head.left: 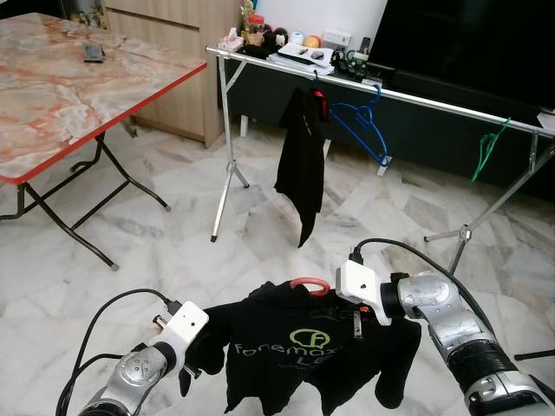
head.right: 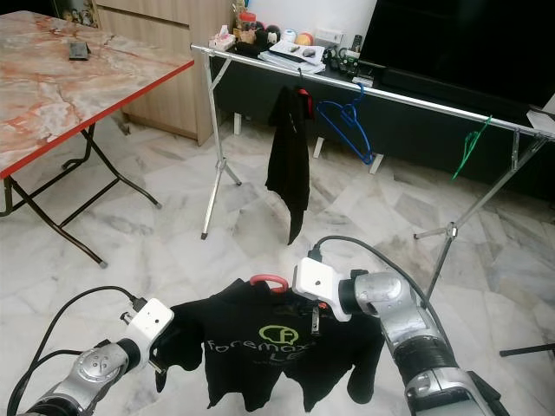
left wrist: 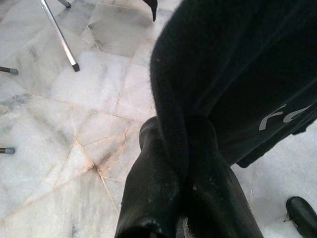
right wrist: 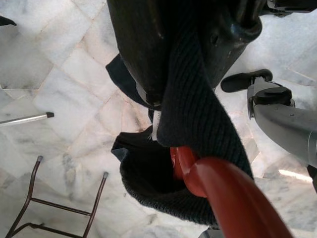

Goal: Hang hanger

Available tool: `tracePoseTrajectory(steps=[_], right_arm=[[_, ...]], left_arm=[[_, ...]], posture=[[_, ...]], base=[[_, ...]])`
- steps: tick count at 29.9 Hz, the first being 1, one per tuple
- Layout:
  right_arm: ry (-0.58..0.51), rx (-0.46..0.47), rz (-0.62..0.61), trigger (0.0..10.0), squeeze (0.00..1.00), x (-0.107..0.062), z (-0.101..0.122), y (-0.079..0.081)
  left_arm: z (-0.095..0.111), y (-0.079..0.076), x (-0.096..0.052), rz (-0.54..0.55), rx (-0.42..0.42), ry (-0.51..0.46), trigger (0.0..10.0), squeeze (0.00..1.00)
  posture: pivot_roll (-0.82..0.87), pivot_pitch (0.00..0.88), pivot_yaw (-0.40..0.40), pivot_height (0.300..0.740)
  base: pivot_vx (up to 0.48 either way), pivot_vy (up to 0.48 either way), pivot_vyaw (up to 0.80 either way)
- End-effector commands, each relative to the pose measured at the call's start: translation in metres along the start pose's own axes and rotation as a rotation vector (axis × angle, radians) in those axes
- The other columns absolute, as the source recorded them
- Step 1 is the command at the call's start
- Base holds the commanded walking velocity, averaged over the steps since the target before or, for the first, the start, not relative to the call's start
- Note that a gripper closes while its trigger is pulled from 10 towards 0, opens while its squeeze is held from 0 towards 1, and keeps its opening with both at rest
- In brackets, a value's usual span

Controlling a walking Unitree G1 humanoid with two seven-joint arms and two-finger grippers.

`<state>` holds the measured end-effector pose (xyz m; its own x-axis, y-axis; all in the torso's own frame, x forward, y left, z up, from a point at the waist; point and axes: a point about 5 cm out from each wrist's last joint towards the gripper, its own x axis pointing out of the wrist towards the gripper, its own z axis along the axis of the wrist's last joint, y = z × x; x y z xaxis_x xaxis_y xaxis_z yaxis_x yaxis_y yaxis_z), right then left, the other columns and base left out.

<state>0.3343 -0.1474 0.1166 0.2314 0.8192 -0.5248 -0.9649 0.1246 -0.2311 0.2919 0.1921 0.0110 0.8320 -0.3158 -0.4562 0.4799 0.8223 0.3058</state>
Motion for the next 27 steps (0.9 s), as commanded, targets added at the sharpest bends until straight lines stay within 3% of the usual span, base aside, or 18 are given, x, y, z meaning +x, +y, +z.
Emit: tracePoseTrajectory(steps=[1,7,11,13,14,15,18,22,24,26,27], right_arm=[[-0.02,-0.024,-0.011,10.0,0.0,-0.002,0.005,-0.002],[-0.009,-0.018,-0.016,10.0,0.0,-0.003,0.002,-0.001],[0.0,-0.017,-0.039,10.0,0.0,-0.004,0.002,-0.003],[0.016,-0.011,-0.071,10.0,0.0,-0.006,0.0,-0.006],[0.033,-0.008,-0.092,10.0,0.0,-0.008,-0.002,-0.007],[0.033,-0.008,-0.092,10.0,0.0,-0.008,-0.002,-0.007],[0.078,-0.005,-0.169,10.0,0.0,-0.01,-0.007,-0.013],[0.092,-0.002,-0.211,10.0,0.0,-0.011,-0.007,-0.016],[0.113,0.013,-0.278,10.0,0.0,-0.013,-0.008,-0.022],[0.197,0.102,-0.646,10.0,0.0,-0.025,-0.011,-0.048],[0.197,0.102,-0.646,10.0,0.0,-0.025,-0.011,-0.048]], left_arm=[[0.0,-0.001,0.0,-0.005,0.008,0.005,0.0,0.0],[-0.008,0.01,-0.003,0.084,0.043,0.082,0.0,0.0],[-0.014,0.02,-0.006,0.178,0.015,0.126,0.0,0.0],[-0.021,0.035,-0.013,0.316,-0.059,0.175,0.0,0.0],[-0.027,0.044,-0.019,0.415,-0.137,0.205,0.0,0.0],[-0.027,0.044,-0.019,0.415,-0.137,0.205,0.0,0.0],[-0.042,0.055,-0.031,0.561,-0.279,0.27,0.0,0.0],[-0.047,0.056,-0.035,0.587,-0.295,0.292,0.0,0.0],[-0.053,0.057,-0.039,0.622,-0.314,0.316,0.0,0.0],[-0.064,0.044,-0.04,0.589,-0.379,0.38,0.0,0.0],[-0.064,0.044,-0.04,0.589,-0.379,0.38,0.0,0.0]], posture=[[0.06,0.084,-0.144,0.74],[0.05,0.083,-0.143,0.74],[0.05,0.084,-0.142,0.74],[0.05,0.085,-0.144,0.74],[0.05,0.086,-0.144,0.74],[0.05,0.086,-0.144,0.74],[0.05,0.086,-0.145,0.74],[0.05,0.086,-0.144,0.74],[0.05,0.088,-0.144,0.74],[0.06,0.089,-0.147,0.74],[0.06,0.089,-0.147,0.74]], base=[[0.0,0.0,0.0],[0.0,0.0,0.0],[0.0,0.0,0.0],[0.0,0.0,0.0],[0.0,0.0,0.0],[0.0,0.0,0.0],[0.0,0.0,0.0],[0.0,0.0,0.0],[0.0,0.0,0.0],[0.0,0.0,0.0],[0.0,0.0,0.0]])
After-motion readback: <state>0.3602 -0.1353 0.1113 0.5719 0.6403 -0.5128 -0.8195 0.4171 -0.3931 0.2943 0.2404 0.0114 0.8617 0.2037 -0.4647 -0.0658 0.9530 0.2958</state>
